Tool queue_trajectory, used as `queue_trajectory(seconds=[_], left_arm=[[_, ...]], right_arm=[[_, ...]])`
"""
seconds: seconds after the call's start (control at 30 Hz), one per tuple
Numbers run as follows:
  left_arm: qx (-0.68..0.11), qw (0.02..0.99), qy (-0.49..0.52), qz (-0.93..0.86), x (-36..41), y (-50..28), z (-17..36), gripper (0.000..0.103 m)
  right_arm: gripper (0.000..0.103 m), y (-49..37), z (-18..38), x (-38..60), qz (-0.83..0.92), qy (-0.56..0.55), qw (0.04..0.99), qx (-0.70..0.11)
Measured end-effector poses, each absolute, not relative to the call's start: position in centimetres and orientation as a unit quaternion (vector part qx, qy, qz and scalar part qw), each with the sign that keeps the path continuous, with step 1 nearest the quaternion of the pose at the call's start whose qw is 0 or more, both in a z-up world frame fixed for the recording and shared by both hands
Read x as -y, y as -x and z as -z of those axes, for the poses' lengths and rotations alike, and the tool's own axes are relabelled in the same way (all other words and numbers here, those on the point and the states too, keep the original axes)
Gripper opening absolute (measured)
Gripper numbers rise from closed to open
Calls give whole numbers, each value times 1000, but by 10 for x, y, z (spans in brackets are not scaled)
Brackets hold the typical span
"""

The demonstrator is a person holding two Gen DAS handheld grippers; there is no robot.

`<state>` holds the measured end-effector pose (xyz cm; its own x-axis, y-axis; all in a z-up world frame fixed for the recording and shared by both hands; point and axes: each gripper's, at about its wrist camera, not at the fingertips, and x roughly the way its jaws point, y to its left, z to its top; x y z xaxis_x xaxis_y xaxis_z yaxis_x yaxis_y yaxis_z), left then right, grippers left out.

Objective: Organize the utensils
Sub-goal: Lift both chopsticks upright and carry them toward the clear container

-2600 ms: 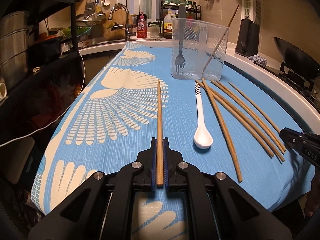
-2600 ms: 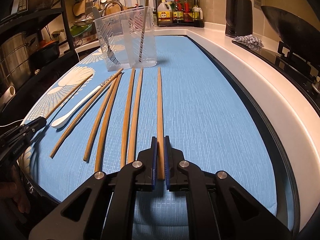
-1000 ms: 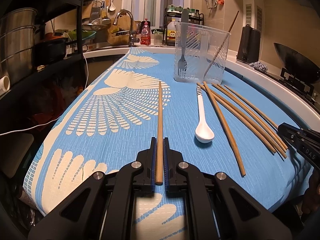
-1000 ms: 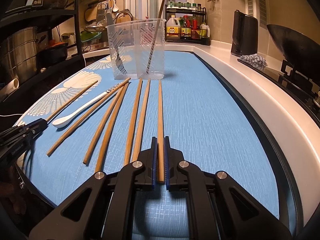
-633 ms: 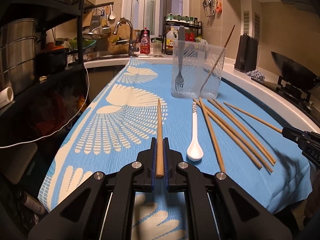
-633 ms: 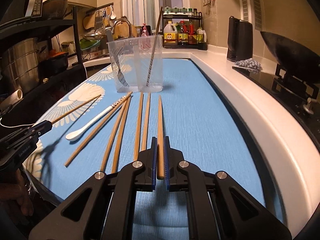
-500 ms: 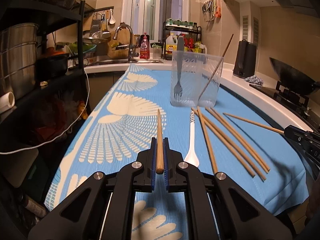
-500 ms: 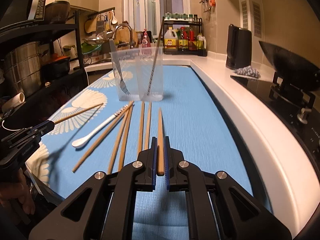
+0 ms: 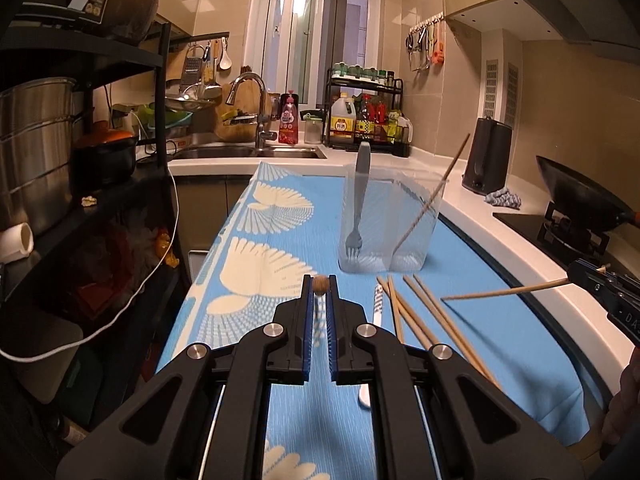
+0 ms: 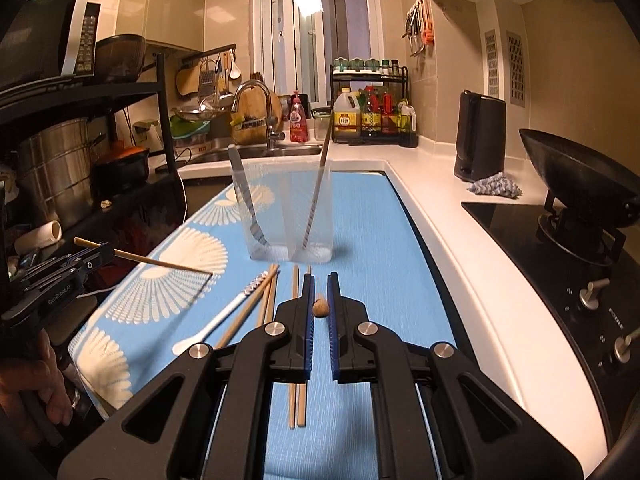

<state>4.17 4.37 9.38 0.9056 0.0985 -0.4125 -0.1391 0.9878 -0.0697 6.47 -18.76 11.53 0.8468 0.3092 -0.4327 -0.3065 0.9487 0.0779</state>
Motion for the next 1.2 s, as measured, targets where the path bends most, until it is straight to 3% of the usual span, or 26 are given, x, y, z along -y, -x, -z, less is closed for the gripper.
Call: queue_trajectory(seconds=[0.87,1.2], left_arm=[[-280,957,73,34,-80,-129,-183,6],[-275,954,91,82,-70,-161,-224,6]], right_arm=[[6,-143,-202,165,-163,-19,959,-230],[6,-163,-262,154,-192,-18,959,-209]])
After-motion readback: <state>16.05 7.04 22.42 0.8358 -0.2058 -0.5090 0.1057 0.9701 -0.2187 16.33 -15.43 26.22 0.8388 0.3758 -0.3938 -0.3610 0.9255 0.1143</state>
